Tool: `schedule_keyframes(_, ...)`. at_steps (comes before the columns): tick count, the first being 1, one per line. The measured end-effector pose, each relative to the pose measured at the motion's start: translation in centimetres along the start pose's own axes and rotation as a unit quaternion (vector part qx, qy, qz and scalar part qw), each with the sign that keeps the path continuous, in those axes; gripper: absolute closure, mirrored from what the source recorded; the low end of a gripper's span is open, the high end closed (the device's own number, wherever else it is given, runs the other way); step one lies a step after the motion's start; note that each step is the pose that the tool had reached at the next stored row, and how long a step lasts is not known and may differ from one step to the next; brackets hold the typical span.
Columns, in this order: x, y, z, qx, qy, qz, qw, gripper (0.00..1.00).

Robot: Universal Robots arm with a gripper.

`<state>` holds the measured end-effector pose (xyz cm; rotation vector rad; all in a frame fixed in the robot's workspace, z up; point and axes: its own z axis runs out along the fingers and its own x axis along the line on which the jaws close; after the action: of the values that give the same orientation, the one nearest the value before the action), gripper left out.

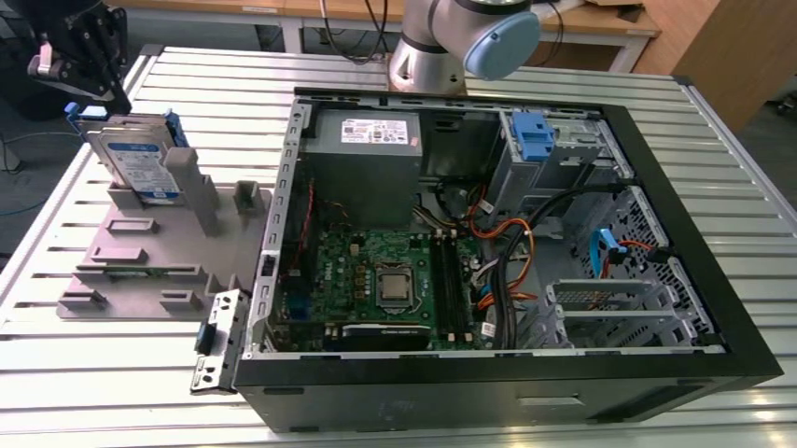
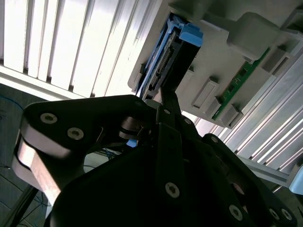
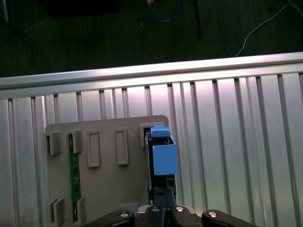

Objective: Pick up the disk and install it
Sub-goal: 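Pick up the disk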

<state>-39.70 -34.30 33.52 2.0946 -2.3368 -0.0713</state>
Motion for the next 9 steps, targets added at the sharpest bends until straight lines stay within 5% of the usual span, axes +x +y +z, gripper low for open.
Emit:
schedule_keyframes(6,0.00,0.00,-0.02,0.0000,0.0000,0.000,1.00000,0.89)
schedule_keyframes(9,0.00,0.00,-0.02,0.0000,0.0000,0.000,1.00000,0.77)
